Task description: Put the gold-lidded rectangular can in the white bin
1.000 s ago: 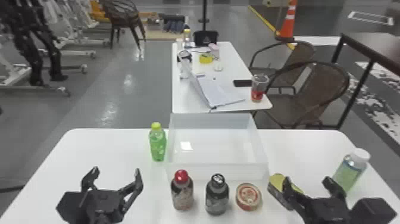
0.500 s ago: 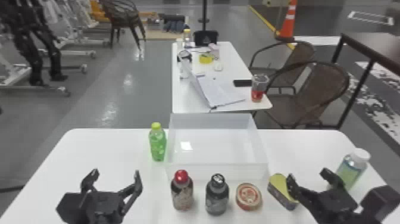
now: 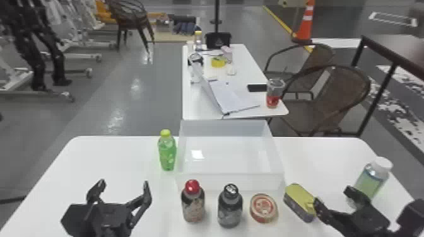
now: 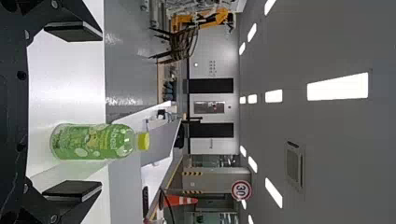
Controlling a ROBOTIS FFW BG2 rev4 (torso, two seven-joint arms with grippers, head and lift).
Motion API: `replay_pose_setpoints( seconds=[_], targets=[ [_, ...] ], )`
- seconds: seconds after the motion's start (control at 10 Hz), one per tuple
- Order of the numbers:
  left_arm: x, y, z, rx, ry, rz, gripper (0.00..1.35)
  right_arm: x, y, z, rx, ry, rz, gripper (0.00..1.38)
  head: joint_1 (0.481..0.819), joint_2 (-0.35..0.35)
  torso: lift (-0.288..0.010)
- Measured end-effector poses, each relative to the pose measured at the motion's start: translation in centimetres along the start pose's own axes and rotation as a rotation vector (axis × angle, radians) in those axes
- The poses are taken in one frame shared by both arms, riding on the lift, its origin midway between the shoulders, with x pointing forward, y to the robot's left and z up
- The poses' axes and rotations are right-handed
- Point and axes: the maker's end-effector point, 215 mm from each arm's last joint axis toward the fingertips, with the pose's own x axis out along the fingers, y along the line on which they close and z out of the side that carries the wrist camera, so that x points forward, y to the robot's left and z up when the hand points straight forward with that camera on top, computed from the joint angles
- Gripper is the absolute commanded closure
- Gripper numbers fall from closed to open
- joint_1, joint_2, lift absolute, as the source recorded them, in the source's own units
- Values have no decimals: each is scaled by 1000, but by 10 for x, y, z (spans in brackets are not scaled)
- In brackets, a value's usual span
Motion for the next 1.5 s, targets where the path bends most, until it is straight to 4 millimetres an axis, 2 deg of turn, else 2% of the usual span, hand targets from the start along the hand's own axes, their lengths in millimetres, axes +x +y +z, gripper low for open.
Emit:
replay_pose_setpoints(
  seconds=[0.4,0.9,1.1,1.5],
  targets=[
    [0,1,-1,-2,3,2,173,-12,6,-38,26,74,24,128,549,0,-100],
    [-1,3,-7,-15,16,9,173,-38,-11,-47,-80,99,-27,128,549,0,-100],
    [-2,5,-8,-21,20,13,173,-52,-22,-61,-101,124,-48,128,549,0,-100],
    [-5,8,-12,-25,27,18,173,-50,-23,-88,-62,151,-19,128,549,0,-100]
  ],
)
